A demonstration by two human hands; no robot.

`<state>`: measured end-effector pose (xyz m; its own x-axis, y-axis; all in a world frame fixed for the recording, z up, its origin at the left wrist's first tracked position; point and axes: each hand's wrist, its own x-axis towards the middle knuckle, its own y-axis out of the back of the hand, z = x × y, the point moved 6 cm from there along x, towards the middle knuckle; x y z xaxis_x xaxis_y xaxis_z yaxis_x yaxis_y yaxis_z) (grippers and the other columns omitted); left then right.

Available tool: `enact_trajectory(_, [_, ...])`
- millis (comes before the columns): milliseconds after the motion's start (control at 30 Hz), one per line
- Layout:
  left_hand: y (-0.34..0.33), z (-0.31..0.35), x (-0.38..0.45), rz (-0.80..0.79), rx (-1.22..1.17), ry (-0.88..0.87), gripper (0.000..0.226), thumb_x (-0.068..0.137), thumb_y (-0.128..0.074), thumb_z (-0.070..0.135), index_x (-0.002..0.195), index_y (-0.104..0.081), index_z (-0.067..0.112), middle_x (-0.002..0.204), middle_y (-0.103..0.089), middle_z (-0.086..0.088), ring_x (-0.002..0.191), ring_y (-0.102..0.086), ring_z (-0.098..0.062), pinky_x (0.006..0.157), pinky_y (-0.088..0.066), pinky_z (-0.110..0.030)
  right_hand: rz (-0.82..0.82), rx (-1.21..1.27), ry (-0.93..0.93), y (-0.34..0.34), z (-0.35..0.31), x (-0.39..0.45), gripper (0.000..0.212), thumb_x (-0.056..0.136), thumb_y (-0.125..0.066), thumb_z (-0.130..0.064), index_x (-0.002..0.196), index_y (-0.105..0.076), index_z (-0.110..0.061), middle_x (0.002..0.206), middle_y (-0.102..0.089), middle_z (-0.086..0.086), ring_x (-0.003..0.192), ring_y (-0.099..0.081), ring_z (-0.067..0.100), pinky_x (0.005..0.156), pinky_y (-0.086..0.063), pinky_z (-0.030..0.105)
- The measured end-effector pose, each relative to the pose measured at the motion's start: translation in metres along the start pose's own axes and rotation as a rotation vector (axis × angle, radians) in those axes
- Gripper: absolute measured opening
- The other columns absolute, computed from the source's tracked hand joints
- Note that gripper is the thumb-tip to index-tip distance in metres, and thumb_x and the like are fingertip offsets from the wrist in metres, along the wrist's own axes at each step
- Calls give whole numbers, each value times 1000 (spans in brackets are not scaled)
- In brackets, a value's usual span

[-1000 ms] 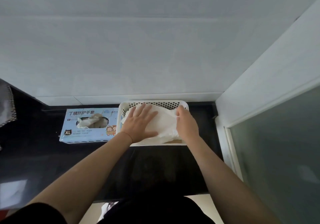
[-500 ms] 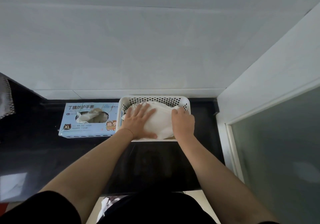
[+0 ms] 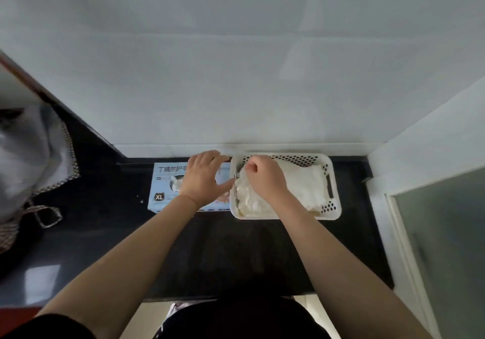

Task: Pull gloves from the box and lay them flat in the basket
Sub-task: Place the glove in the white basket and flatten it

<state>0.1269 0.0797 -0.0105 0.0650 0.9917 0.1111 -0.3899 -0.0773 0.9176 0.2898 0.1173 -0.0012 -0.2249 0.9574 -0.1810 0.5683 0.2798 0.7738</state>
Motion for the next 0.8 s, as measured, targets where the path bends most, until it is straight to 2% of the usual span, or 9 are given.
enact_trajectory(67, [11,-39,-12,-116,39,81,83,72,-58,71,140,-46,26,144,-45,-2,135,-39,-24,115,-24,-47,-89,266,-114,-21,-21,-1,22,92,-48,-11,90,-70,-13,85,-66,-2,70,-60,13,63,-49,28])
enact_trajectory(133, [20,-78,-27,-236,82,128,102,65,-65,76,149,-30,30,155,-29,-1,144,-24,-23,119,-17,-49,-217,548,-255,-50,-47,-6,25,91,-49,-8,93,-72,-18,89,-70,4,58,-60,14,53,-48,25])
enact_trajectory(200, [25,-111,-40,-345,115,152,116,61,-68,77,154,-16,32,161,-16,1,149,-11,-23,120,-12,-51,-363,662,-332,-80,-72,-12,25,93,-53,-8,99,-73,-22,99,-71,4,53,-60,14,47,-48,23])
enact_trajectory(333, [20,-132,-54,-454,118,147,120,65,-75,67,155,-3,34,164,-6,3,151,-2,-20,122,-8,-49,-486,637,-394,-120,-95,-16,25,99,-55,-18,119,-67,-27,110,-64,6,54,-61,15,51,-51,24])
enact_trajectory(433, [20,-137,-56,-464,108,130,118,68,-76,62,156,-2,33,164,-8,2,152,-2,-20,122,-10,-47,-525,621,-504,-138,-105,-18,29,96,-61,-23,124,-62,-13,106,-65,14,58,-62,19,60,-57,30])
enact_trajectory(533, [22,-138,-55,-462,99,128,117,68,-76,61,156,-3,32,163,-9,2,151,-3,-21,121,-12,-46,-469,722,-572,-140,-107,-18,28,94,-64,-13,120,-54,-5,104,-67,18,63,-68,27,64,-59,37])
enact_trajectory(633, [22,-137,-55,-455,102,124,117,68,-75,63,156,-3,32,163,-10,2,151,-4,-20,120,-13,-45,-384,734,-543,-131,-100,-15,21,95,-59,-6,117,-60,-5,104,-69,14,78,-73,31,75,-61,40])
enact_trajectory(700, [21,-138,-54,-450,97,131,117,68,-76,62,155,-4,31,163,-11,2,151,-4,-20,120,-14,-45,-403,654,-498,-127,-102,-15,22,96,-59,-12,118,-63,-13,106,-68,9,72,-72,27,69,-61,35])
enact_trajectory(800, [20,-139,-53,-445,112,135,118,67,-76,63,155,-3,32,163,-11,2,151,-5,-20,120,-16,-45,-525,427,-504,-134,-110,-21,23,94,-64,-28,116,-64,-21,106,-66,4,69,-74,22,63,-60,29])
